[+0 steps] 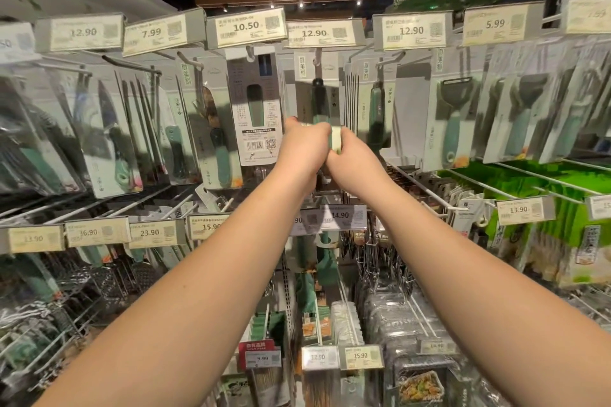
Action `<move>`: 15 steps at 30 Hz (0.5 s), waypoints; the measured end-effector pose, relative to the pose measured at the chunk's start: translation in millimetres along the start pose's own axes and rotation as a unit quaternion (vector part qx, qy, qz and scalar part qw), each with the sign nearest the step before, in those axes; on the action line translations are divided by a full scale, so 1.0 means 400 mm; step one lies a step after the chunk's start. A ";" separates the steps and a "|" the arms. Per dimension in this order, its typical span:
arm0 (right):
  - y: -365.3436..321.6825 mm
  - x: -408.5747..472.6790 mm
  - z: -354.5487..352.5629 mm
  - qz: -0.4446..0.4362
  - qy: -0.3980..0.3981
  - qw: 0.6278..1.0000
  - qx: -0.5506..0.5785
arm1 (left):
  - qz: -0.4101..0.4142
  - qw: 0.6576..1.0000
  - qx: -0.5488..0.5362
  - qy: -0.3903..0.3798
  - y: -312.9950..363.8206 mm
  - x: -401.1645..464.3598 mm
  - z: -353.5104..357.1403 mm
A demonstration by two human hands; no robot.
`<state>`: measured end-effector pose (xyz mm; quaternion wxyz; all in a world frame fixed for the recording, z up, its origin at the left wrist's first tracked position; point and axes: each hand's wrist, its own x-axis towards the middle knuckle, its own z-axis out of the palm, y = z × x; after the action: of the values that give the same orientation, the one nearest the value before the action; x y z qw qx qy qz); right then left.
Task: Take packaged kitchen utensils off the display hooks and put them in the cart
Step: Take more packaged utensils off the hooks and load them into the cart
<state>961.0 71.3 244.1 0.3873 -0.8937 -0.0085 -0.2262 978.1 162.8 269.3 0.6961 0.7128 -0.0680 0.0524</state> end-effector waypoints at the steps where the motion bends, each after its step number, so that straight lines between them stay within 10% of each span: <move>1: 0.002 0.008 0.004 0.010 -0.006 1.000 -0.021 | -0.008 1.000 -0.002 0.001 -0.002 0.003 0.004; 15: 0.038 0.184 0.069 0.075 -0.034 0.985 -0.148 | -0.062 0.996 -0.024 0.062 -0.001 0.078 0.051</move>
<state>1040.8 68.2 247.5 0.2659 -0.9466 0.0791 -0.1646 1008.5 141.7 273.6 0.7181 0.6938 0.0184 0.0512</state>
